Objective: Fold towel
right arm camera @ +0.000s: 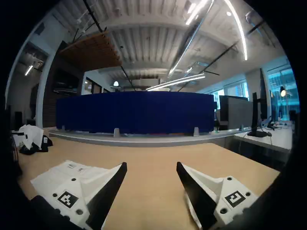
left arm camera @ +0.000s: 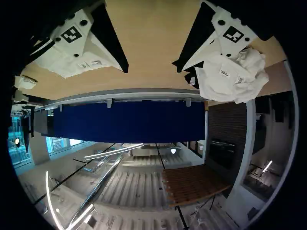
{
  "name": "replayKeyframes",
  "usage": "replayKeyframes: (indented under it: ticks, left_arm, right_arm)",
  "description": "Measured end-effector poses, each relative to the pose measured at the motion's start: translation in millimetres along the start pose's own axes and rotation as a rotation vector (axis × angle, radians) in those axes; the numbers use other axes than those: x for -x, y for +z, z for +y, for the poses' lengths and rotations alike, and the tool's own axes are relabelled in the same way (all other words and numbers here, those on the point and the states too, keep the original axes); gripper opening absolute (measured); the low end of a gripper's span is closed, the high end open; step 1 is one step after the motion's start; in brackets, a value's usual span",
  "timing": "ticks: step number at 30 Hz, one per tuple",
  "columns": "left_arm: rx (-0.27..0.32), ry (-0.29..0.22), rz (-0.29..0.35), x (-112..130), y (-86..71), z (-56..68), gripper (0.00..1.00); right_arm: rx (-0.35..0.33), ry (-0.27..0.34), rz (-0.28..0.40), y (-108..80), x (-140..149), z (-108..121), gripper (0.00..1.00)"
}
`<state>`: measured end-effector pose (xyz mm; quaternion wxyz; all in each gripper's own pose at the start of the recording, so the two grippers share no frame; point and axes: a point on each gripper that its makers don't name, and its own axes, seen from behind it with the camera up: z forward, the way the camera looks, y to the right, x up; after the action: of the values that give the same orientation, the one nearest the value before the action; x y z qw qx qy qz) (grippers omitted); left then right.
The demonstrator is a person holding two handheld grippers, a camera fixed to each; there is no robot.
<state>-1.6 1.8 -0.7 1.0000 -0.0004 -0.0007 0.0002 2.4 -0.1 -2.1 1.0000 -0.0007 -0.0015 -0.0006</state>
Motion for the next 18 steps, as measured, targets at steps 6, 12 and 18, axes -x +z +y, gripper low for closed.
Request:
replayKeyframes:
  ticks: [6,12,18]
  left_arm:
    - [0.022,0.011,-0.021,3.1,-5.6,14.1,0.93]
    - [0.025,0.002,-0.016,-36.0,-7.8,17.0,0.93]
    - [0.038,-0.006,-0.004,-107.0,-5.2,16.6,0.93]
  right_arm:
    - [0.0,-0.002,-0.021,0.3,-5.5,-2.7,1.0]
    - [-0.007,0.002,-0.024,-6.0,-43.6,-13.4,1.0]
    - [-0.013,-0.013,-0.025,-11.1,-102.4,-19.7,1.0]
